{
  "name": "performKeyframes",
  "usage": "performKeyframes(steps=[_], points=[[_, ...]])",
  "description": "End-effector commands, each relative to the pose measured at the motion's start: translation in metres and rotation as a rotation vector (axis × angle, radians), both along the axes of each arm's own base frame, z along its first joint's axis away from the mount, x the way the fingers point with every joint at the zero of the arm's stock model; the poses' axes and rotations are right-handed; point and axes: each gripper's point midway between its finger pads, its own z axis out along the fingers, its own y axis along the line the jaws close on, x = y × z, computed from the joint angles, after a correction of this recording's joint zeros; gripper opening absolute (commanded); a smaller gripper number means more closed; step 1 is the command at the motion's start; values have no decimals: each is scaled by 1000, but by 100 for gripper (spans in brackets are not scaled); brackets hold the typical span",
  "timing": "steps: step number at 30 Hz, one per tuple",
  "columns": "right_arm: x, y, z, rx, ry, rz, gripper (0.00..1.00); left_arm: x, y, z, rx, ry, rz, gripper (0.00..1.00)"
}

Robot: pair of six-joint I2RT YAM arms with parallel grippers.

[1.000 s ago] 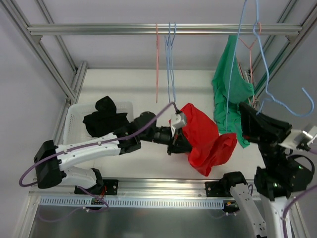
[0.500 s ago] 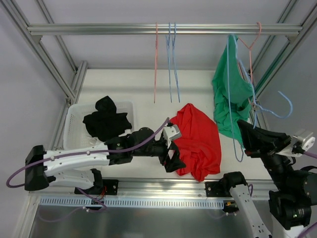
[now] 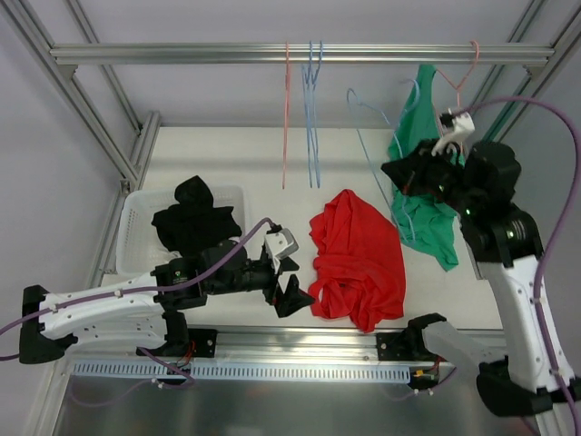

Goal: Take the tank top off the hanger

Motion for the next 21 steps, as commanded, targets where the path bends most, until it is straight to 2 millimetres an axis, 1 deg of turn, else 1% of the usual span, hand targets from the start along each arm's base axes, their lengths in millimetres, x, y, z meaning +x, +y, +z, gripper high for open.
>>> performKeyframes(steps=[1, 2, 3, 4, 5, 6, 7, 8, 9, 10, 11, 12, 13, 15, 16, 18, 19, 20, 21], points=[[31, 21, 52, 8, -111, -7, 0, 1, 2, -24, 69, 15, 13, 99], [36, 25, 71, 12, -140, -30, 0, 2, 1, -28, 79, 21, 17, 98], [58, 35, 60, -11, -97, -40, 0, 3, 0, -35, 97, 29, 25, 99], [67, 37, 62, -14, -93, -63, 0, 3, -1, -37, 102, 41, 29, 99], [75, 36, 77, -9, -120, -110, 0, 3, -2, -39, 105, 47, 33, 99], [84, 37, 78, -17, -120, -145, 0, 4, -3, -42, 113, 56, 35, 99], [100, 47, 69, -47, -98, -166, 0, 3, -4, -43, 113, 67, 37, 99], [110, 46, 70, -60, -97, -208, 0, 4, -5, -43, 116, 70, 41, 99], [113, 46, 84, -79, -127, -213, 0, 3, -6, -43, 115, 77, 40, 99], [128, 59, 71, -123, -100, -209, 0, 3, -6, -44, 116, 79, 40, 99], [134, 61, 70, -146, -100, -227, 0, 2, -6, -44, 116, 82, 37, 99], [137, 64, 80, -142, -119, -232, 0, 3, -7, -42, 111, 80, 37, 99], [145, 75, 69, -164, -100, -219, 0, 2, -7, -42, 111, 82, 38, 99], [148, 89, 61, -166, -85, -198, 0, 2, -6, -44, 114, 81, 37, 99], [151, 94, 52, -173, -65, -202, 0, 3, -7, -43, 112, 79, 41, 99], [152, 101, 43, -175, -49, -205, 0, 4, -7, -45, 117, 81, 43, 99], [153, 105, 31, -181, -28, -201, 0, 4, -8, -44, 114, 81, 43, 99], [154, 108, 30, -160, -29, -201, 0, 4, -8, -44, 114, 82, 44, 99], [155, 110, 25, -154, -18, -200, 0, 4, -8, -44, 115, 84, 43, 99]])
